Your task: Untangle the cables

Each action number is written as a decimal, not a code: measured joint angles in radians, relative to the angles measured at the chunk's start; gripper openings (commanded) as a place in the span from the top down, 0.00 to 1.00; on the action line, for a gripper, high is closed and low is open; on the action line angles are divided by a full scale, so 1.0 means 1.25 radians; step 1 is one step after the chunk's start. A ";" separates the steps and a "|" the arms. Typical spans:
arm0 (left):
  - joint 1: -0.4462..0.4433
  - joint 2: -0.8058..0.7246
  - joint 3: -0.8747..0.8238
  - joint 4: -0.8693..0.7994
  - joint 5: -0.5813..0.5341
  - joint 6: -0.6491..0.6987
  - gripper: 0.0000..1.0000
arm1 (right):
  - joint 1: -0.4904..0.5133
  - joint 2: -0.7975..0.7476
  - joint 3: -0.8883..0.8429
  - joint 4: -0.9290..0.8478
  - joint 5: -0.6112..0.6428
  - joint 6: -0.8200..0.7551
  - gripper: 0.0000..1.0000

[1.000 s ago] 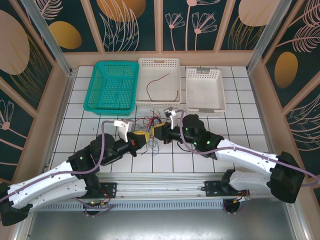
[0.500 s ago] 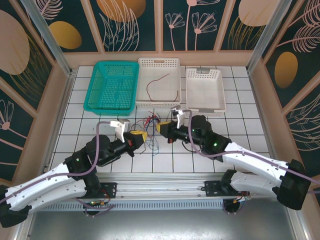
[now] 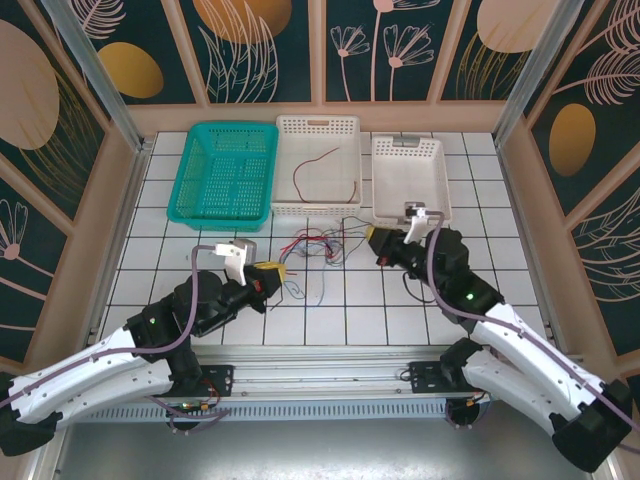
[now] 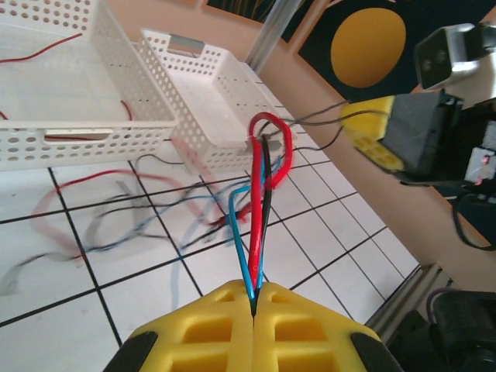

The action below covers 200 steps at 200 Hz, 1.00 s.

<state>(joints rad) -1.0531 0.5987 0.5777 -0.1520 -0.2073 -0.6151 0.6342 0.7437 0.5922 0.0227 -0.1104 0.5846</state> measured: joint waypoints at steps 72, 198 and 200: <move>0.000 -0.005 0.027 -0.092 -0.085 -0.003 1.00 | -0.101 -0.103 0.013 -0.149 0.054 0.020 1.00; 0.000 -0.006 0.083 -0.254 -0.218 -0.038 1.00 | -0.227 -0.130 0.057 -0.369 0.138 0.022 1.00; 0.000 -0.006 0.085 -0.258 -0.220 -0.039 1.00 | -0.234 -0.130 0.057 -0.371 0.138 0.022 1.00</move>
<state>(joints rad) -1.0531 0.5915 0.6842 -0.4740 -0.4824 -0.6643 0.3416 0.5808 0.6632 -0.4412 0.0624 0.6117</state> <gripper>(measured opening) 0.040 0.053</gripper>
